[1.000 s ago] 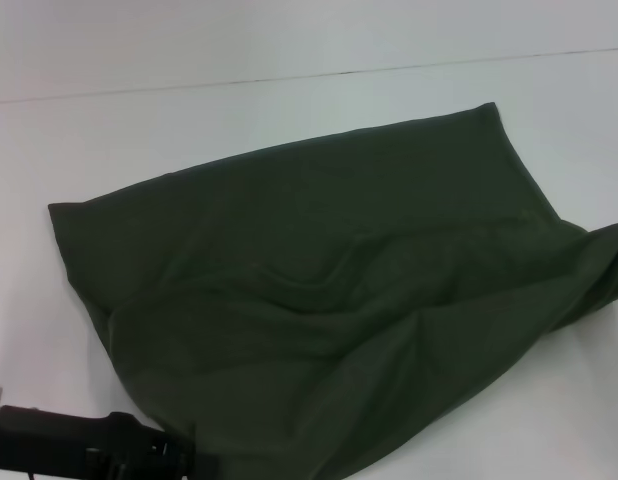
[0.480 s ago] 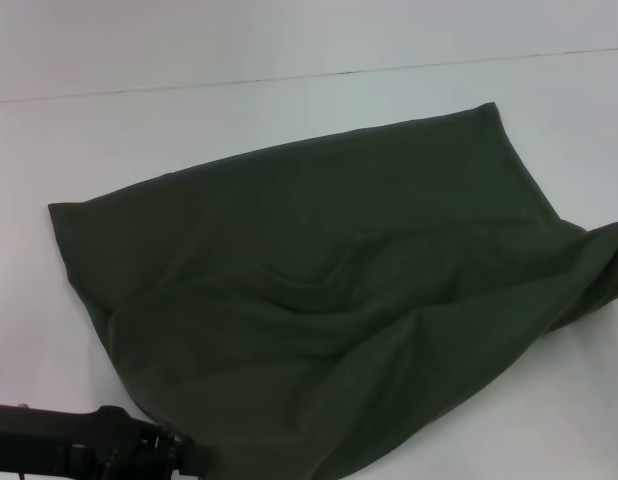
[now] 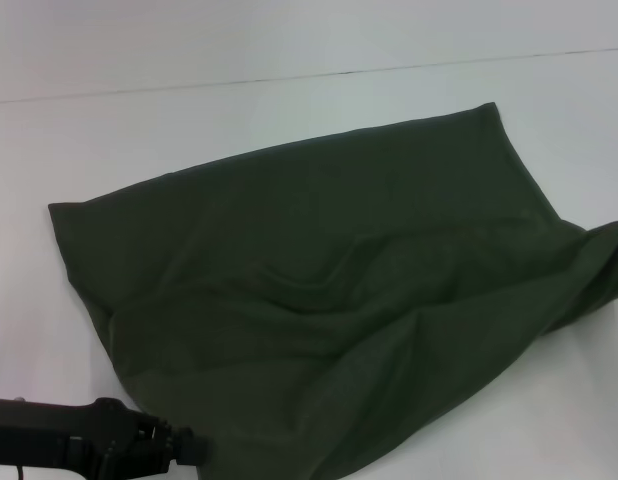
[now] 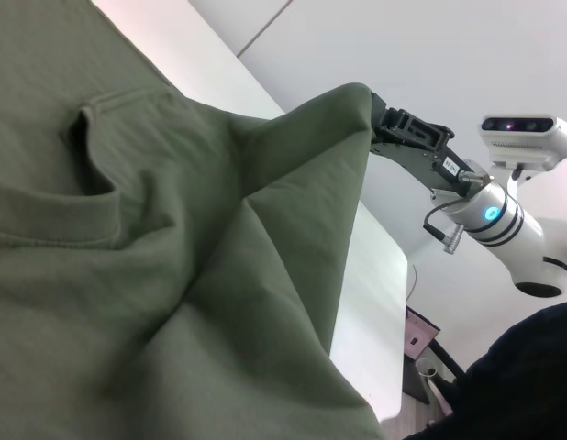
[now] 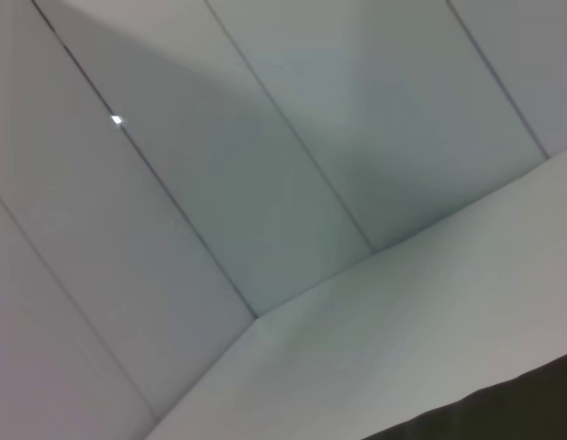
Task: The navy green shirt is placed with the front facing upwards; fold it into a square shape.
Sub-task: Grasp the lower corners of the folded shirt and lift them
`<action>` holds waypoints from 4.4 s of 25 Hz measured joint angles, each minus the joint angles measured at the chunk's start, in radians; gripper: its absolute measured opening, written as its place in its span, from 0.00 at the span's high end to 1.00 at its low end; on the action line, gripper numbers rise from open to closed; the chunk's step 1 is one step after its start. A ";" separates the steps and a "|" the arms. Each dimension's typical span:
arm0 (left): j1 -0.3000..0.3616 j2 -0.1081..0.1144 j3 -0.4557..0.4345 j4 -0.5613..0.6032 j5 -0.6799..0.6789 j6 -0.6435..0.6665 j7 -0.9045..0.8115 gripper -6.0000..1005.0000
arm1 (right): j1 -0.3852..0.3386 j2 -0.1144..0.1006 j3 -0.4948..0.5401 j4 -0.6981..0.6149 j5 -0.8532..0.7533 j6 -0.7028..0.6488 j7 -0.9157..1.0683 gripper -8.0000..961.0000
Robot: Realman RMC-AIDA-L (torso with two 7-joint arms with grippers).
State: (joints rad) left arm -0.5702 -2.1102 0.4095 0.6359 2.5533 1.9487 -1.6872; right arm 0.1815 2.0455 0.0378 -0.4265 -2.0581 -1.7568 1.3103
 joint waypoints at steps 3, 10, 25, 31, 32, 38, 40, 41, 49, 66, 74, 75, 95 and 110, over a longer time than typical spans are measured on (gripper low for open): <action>0.000 0.000 0.000 0.000 0.000 -0.002 0.000 0.91 | -0.012 0.009 0.015 0.000 0.002 0.006 -0.045 0.95; -0.001 0.001 -0.011 0.003 -0.019 -0.006 -0.003 0.91 | -0.047 0.029 0.055 0.001 0.003 0.017 -0.174 0.94; -0.010 0.023 -0.112 0.004 -0.079 -0.046 -0.017 0.91 | 0.025 0.023 0.130 0.003 0.004 0.038 -0.095 0.94; -0.009 0.031 -0.143 0.004 -0.102 -0.047 -0.018 0.91 | 0.065 0.018 0.123 -0.002 0.004 0.053 -0.069 0.95; -0.009 0.032 -0.144 0.004 -0.102 -0.047 -0.019 0.91 | 0.067 0.017 0.123 -0.002 0.004 0.057 -0.069 0.95; -0.005 0.031 -0.152 0.002 -0.104 -0.085 -0.055 0.91 | 0.069 0.021 0.121 0.002 -0.001 0.102 -0.075 0.95; -0.004 0.031 -0.152 0.001 -0.105 -0.098 -0.076 0.91 | 0.068 0.022 0.120 0.002 -0.002 0.103 -0.076 0.94; -0.004 0.031 -0.150 0.001 -0.105 -0.098 -0.084 0.91 | 0.066 0.022 0.119 0.002 -0.002 0.103 -0.076 0.94; 0.018 0.032 -0.154 0.016 -0.100 -0.026 -0.091 0.73 | 0.059 0.021 0.119 0.002 -0.002 0.102 -0.073 0.94; 0.092 0.007 -0.089 0.047 -0.011 0.032 -0.101 0.29 | 0.070 0.019 0.109 0.002 -0.002 0.103 -0.070 0.94; 0.082 -0.011 -0.042 -0.009 -0.014 0.003 -0.101 0.14 | 0.069 0.021 0.109 0.002 -0.002 0.103 -0.068 0.95; 0.080 -0.013 -0.042 -0.015 -0.017 -0.005 -0.101 0.14 | 0.069 0.021 0.109 0.002 -0.002 0.103 -0.068 0.95; 0.057 -0.014 -0.028 -0.068 0.004 -0.075 -0.112 0.14 | 0.065 0.024 0.110 0.002 -0.002 0.097 -0.068 0.94; 0.041 -0.007 -0.028 -0.068 0.044 -0.035 -0.113 0.15 | 0.061 0.024 0.110 0.002 -0.001 0.099 -0.068 0.94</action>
State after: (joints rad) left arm -0.5293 -2.1172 0.3820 0.5682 2.5978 1.9142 -1.8001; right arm 0.2430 2.0692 0.1478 -0.4249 -2.0595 -1.6576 1.2425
